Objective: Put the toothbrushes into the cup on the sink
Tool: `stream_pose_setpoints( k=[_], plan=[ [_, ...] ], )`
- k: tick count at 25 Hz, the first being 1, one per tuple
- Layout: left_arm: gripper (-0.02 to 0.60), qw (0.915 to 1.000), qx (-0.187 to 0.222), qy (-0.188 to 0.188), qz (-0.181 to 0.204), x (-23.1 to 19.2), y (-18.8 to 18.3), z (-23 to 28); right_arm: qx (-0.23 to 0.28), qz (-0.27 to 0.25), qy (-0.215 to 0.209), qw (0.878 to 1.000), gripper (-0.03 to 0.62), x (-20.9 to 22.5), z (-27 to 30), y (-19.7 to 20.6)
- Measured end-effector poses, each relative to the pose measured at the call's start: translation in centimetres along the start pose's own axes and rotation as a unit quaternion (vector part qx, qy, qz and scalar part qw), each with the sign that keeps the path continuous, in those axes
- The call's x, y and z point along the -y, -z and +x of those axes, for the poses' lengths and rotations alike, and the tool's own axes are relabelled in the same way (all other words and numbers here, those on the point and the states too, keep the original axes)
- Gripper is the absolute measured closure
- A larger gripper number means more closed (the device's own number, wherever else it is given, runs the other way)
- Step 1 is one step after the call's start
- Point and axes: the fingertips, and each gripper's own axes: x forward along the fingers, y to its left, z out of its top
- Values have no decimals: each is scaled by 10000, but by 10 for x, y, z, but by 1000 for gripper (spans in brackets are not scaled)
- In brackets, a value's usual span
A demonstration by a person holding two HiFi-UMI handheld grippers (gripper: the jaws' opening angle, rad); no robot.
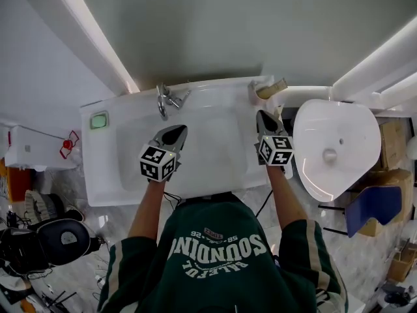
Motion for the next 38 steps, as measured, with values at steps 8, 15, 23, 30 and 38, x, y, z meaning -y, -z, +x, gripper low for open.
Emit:
stream_pose_setpoints(
  k=[8, 15, 23, 30, 38],
  plan=[
    [531, 9987, 270, -438, 47, -35, -14, -38, -83, -85, -591, 9982, 591, -71, 25, -6],
    [531, 9974, 350, -628, -38, -48, -9, -58, -52, -147, -910, 9957, 591, -113, 28, -6],
    [531, 9966, 413, -704, -137, -51, -1, -68, -34, -185, -985, 9950, 591, -128, 23, -1],
    [531, 9958, 517, -737, -147, -49, 0, -71, 157, -205, -1015, 9945, 591, -132, 12, -6],
    [531, 9964, 451, -691, -191, -41, 4, -67, 327, -194, -1237, 9916, 591, -138, 3, -8]
  ],
)
